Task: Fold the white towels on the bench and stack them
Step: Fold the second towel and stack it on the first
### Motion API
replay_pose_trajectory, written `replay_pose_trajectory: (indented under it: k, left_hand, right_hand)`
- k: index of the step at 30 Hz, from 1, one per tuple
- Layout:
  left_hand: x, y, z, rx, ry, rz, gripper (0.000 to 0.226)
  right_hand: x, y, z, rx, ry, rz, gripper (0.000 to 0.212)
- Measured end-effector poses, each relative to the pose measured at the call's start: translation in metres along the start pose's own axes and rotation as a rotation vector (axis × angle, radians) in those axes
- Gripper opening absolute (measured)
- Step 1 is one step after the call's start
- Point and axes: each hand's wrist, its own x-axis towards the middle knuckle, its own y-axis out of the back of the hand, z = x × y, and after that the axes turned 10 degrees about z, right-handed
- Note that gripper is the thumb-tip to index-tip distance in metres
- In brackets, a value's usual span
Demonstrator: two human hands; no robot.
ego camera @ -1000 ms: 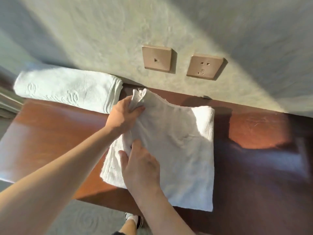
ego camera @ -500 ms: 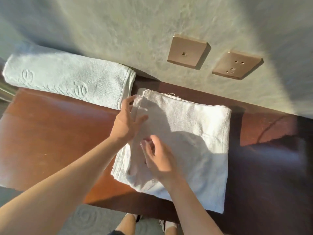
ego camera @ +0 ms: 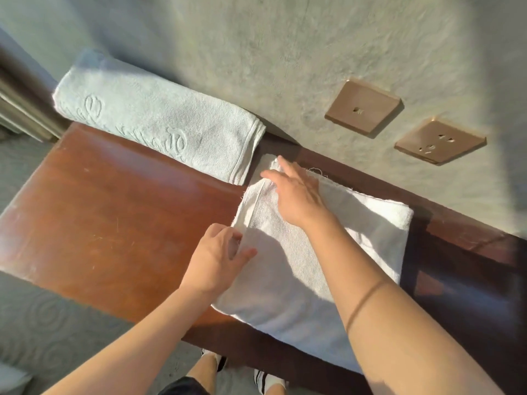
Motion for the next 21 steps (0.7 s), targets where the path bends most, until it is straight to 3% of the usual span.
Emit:
replay_pose_trajectory:
  k: [4,6,10,15,19,21]
  left_hand:
    - [0.001,0.002,0.003,0.098,0.016,0.005,0.032]
    - [-0.006,0.007,0.008,0.088,-0.033,0.070,0.028]
    - [-0.029,0.013,0.008,-0.047,-0.150,0.169,0.026]
    - [-0.035,0.001,-0.008,0.024,0.175,0.056,0.023]
    - [-0.037,-0.002,-0.016,-0.002,0.187,0.045,0.022]
    - [-0.039,0.002,-0.017,0.026,0.141,0.012,0.026]
  right_hand:
    - [0.005,0.010,0.002,-0.062,0.062,0.143,0.034]
    - [0.008,0.019,0.004,-0.058,0.051,0.142,0.026]
    - [0.017,0.039,0.009,-0.029,-0.003,0.086,0.031]
    - [0.022,0.022,-0.004,0.156,0.008,0.009,0.024]
    - [0.019,0.003,-0.004,0.127,0.006,0.056,0.049]
    - [0.019,0.000,-0.001,0.098,0.024,0.058,0.044]
